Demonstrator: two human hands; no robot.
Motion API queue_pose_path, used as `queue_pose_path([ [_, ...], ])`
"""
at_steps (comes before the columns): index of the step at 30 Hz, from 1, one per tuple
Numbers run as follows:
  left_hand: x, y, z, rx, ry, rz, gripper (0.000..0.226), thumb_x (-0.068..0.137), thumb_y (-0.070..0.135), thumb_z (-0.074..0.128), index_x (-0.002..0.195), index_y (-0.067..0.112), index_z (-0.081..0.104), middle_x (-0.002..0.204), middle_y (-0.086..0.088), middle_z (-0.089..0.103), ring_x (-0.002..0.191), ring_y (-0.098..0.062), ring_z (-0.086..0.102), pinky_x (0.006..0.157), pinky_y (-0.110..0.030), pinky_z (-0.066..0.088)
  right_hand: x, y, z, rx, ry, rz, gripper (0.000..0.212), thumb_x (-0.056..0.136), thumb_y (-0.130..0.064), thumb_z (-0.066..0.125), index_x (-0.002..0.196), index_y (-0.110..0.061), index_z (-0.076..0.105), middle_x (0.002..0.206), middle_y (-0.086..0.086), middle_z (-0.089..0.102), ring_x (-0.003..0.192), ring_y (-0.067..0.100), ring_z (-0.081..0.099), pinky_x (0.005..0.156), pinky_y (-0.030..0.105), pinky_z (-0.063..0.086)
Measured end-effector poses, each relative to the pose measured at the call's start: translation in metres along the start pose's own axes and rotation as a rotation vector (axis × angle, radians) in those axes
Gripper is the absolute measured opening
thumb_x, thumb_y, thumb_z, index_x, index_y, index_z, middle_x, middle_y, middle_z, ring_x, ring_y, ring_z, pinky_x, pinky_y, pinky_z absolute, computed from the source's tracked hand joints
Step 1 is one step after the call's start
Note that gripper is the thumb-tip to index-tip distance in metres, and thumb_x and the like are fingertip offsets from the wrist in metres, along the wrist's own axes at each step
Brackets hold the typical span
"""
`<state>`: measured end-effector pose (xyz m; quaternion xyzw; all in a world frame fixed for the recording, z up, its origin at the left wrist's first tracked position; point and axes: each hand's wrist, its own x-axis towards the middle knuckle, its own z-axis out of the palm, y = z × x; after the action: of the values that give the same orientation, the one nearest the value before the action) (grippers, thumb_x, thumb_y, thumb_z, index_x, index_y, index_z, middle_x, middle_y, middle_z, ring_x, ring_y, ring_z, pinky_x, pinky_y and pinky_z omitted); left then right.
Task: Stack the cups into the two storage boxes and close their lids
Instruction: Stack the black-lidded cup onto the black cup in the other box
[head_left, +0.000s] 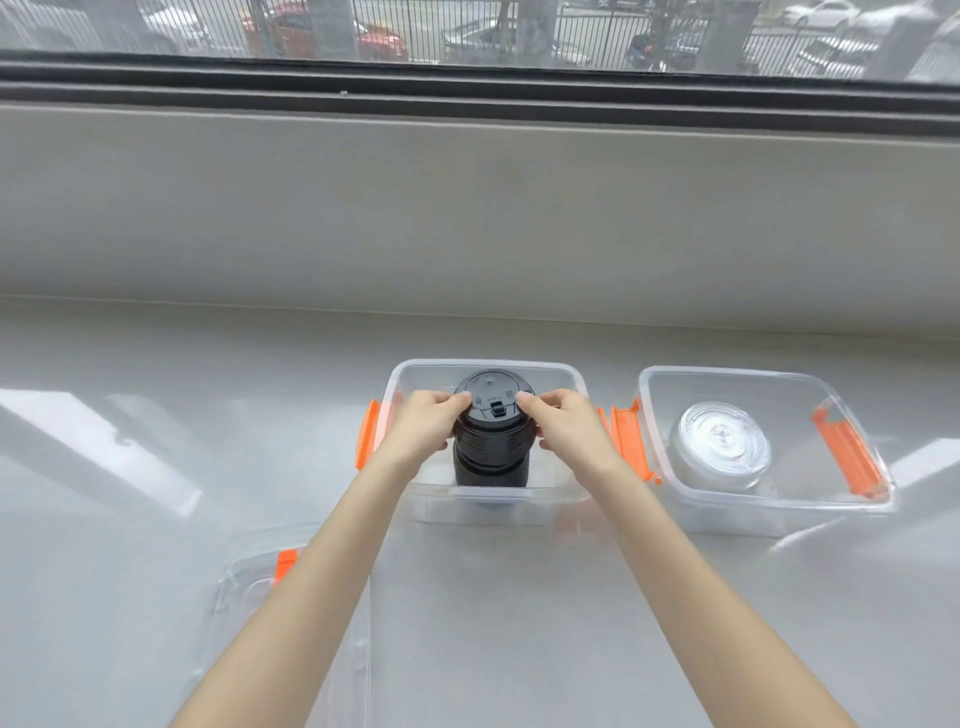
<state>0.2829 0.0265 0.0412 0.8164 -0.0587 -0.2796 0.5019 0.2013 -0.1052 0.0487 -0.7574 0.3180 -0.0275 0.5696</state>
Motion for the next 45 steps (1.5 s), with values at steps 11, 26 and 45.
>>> queue_pose_path([
  [11, 0.017, -0.015, 0.000, 0.058, -0.051, -0.141, 0.029, 0.087, 0.036, 0.046, 0.098, 0.015, 0.062, 0.100, -0.005, 0.059, 0.089, -0.023, 0.055, 0.080, -0.033, 0.046, 0.010, 0.009, 0.012, -0.097, -0.040, 0.121, 0.052, 0.087, -0.037, 0.051, 0.115, 0.007, 0.050, 0.123, 0.025, 0.057, 0.088, 0.032, 0.053, 0.084, 0.037, 0.044],
  [26, 0.013, -0.009, 0.009, 0.079, -0.114, -0.166, 0.025, 0.089, 0.035, 0.042, 0.104, 0.020, 0.055, 0.105, -0.003, 0.056, 0.093, -0.024, 0.054, 0.085, -0.035, 0.044, 0.015, 0.005, 0.010, -0.066, -0.138, 0.302, 0.037, 0.087, -0.025, 0.041, 0.112, 0.001, 0.051, 0.092, 0.008, 0.049, 0.100, 0.033, 0.057, 0.082, 0.038, 0.045],
  [45, 0.004, -0.008, 0.010, 0.110, -0.132, -0.114, 0.034, 0.091, 0.033, 0.040, 0.122, 0.022, 0.052, 0.109, 0.002, 0.052, 0.098, -0.019, 0.048, 0.067, -0.028, 0.040, 0.012, 0.004, 0.008, -0.055, -0.079, 0.230, 0.034, 0.088, -0.019, 0.039, 0.104, 0.008, 0.053, 0.090, 0.010, 0.049, 0.082, 0.025, 0.044, 0.104, 0.052, 0.038],
])
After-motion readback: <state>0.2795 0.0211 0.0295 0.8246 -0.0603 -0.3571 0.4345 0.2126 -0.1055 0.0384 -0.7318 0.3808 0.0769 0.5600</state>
